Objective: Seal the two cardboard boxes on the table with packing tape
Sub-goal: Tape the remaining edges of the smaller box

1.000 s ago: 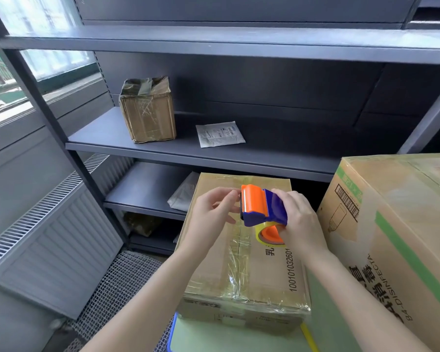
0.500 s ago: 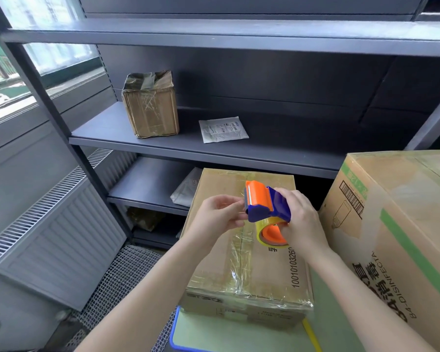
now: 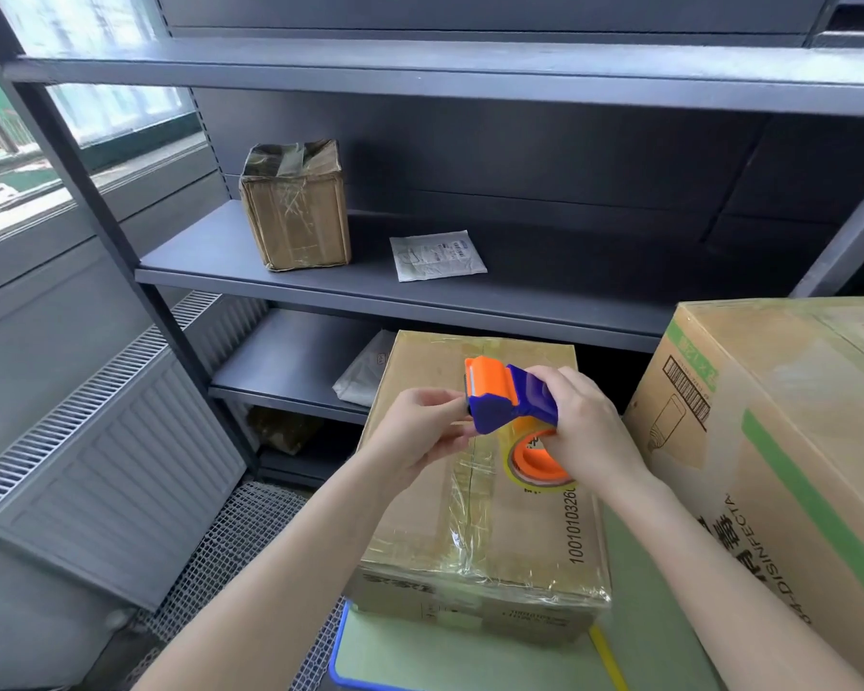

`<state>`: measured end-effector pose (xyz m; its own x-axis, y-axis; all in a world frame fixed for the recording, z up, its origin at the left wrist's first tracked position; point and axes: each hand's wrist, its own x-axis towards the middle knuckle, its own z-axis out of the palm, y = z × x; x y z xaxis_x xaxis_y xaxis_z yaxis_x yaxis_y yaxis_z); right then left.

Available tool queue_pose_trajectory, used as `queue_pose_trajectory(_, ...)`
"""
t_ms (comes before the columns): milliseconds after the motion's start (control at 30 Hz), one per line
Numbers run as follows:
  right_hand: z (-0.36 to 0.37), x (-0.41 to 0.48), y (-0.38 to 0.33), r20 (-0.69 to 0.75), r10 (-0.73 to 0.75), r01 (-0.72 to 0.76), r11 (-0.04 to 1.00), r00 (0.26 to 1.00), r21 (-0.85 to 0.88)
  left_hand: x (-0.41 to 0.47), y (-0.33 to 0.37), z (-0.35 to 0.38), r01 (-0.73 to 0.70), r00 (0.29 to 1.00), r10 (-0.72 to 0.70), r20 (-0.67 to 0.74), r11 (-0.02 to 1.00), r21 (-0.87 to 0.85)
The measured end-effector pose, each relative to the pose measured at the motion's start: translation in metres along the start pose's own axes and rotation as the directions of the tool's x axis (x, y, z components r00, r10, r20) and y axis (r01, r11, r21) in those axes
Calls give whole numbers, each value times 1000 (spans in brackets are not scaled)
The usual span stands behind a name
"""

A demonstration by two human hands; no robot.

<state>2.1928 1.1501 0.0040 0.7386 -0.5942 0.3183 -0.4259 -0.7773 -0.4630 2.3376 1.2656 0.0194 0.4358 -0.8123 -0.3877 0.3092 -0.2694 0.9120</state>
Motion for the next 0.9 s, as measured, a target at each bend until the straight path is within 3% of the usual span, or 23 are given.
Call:
queue_pose_trajectory(100,0,1,-1,3,-31,31,999,1000,-24,1,0,-3,-42,998,47,-35,992,122)
queue_pose_trajectory(200,0,4,0,5,-2,2,999,1000,45,2,0,-7,-44,999,43,8,991,125)
queue_pose_trajectory(367,3,8,-1,54,90,-101,958,995,268,1,-3,-7,31,991,-3,134,978,-205)
queue_pose_trajectory(433,5,8,-3,82,132,-153,921,988,358,-1,-4,-4,2,993,28,113,967,-256)
queue_pose_trajectory(533,5,7,-5,131,143,-189,855,981,482,-5,-4,-1,-181,983,180,-30,983,-31)
queue_pose_trajectory(633,4,8,-7,163,135,-203,807,977,554,-5,-2,0,-394,895,428,-124,891,227)
queue_pose_trajectory(733,3,9,-9,168,132,-205,802,977,562,-4,-1,-2,-563,768,636,-78,727,393)
queue_pose_trajectory(900,4,8,-9,162,149,-215,811,975,544,-1,-7,-2,-596,679,734,13,540,594)
